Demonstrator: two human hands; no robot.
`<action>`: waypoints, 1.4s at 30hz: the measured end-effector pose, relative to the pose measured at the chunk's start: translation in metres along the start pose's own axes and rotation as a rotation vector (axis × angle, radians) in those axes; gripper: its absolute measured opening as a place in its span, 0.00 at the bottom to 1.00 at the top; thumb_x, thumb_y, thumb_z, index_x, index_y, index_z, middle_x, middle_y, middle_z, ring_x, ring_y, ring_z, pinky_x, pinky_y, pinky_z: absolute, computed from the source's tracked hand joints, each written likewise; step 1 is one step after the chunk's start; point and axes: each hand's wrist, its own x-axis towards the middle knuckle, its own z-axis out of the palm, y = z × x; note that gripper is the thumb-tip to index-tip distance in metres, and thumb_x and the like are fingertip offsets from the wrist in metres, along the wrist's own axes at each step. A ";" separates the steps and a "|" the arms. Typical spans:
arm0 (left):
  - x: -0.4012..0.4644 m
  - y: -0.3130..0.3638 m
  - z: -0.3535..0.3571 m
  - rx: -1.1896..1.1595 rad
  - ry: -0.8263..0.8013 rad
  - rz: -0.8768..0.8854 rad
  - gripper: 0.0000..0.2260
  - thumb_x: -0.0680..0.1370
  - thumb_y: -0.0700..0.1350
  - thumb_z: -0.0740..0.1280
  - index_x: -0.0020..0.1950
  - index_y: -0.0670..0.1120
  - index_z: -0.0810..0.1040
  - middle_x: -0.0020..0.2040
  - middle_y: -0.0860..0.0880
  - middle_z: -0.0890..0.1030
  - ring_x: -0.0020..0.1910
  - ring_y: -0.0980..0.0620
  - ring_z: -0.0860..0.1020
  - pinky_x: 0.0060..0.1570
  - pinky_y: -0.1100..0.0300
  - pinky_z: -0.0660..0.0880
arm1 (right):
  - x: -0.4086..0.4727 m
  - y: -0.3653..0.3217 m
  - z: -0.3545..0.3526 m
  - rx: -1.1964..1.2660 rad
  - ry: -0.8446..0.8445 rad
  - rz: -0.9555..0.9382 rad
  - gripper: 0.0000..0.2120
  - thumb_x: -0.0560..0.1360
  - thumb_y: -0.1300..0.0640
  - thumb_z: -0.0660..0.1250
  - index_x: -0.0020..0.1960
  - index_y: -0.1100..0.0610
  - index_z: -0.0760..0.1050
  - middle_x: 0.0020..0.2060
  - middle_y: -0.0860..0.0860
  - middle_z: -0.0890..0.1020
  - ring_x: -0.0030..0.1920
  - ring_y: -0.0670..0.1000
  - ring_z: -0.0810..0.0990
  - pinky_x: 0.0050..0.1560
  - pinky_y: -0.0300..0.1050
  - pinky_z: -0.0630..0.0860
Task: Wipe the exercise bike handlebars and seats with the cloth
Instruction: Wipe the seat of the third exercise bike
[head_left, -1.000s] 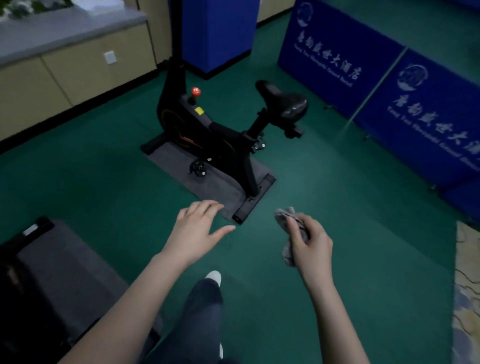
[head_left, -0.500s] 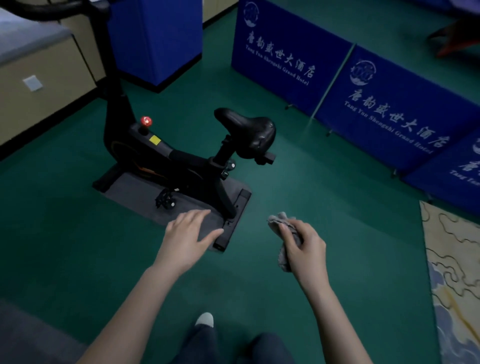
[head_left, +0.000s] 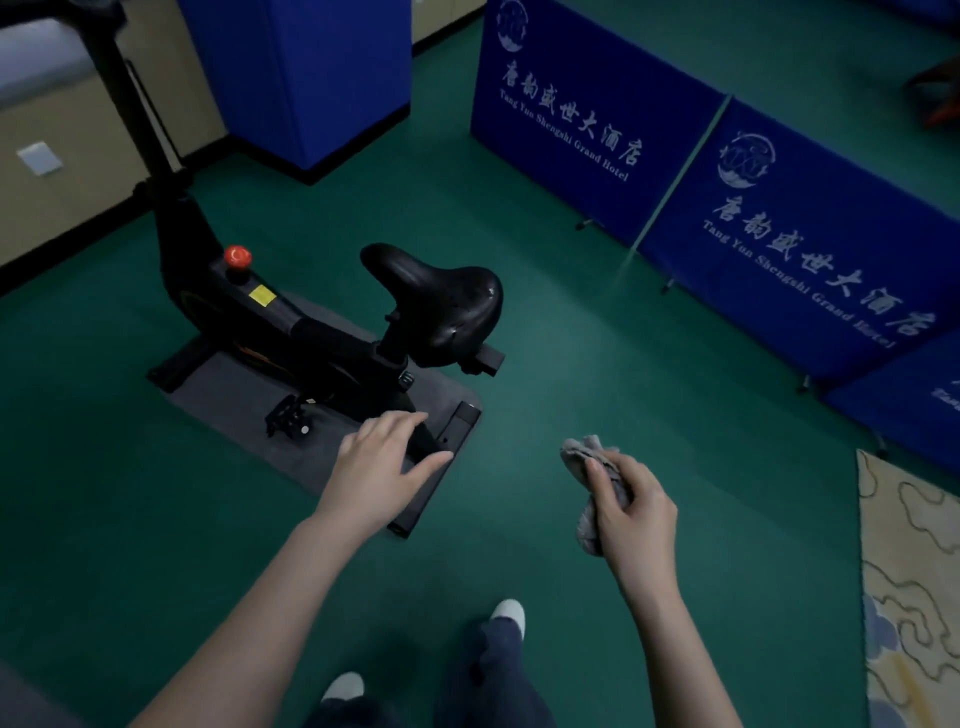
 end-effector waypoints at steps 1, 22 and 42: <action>0.009 0.012 0.005 -0.009 0.007 -0.019 0.28 0.77 0.64 0.56 0.73 0.52 0.63 0.71 0.54 0.66 0.71 0.52 0.62 0.68 0.53 0.57 | 0.017 0.007 -0.009 0.003 -0.014 0.002 0.04 0.77 0.57 0.68 0.49 0.52 0.81 0.47 0.50 0.82 0.48 0.46 0.79 0.49 0.27 0.69; 0.123 0.074 0.047 -0.177 0.220 -0.454 0.33 0.75 0.65 0.58 0.76 0.51 0.59 0.74 0.52 0.62 0.73 0.51 0.60 0.71 0.48 0.57 | 0.246 0.012 -0.010 0.001 -0.388 -0.255 0.06 0.77 0.57 0.67 0.52 0.54 0.82 0.47 0.46 0.81 0.48 0.36 0.76 0.48 0.20 0.64; 0.211 0.043 0.066 -0.441 0.492 -0.880 0.56 0.54 0.84 0.51 0.75 0.52 0.60 0.70 0.52 0.65 0.70 0.48 0.64 0.69 0.48 0.62 | 0.379 -0.076 0.142 -0.119 -0.913 -0.709 0.08 0.77 0.58 0.68 0.54 0.57 0.82 0.48 0.49 0.81 0.49 0.38 0.77 0.50 0.23 0.68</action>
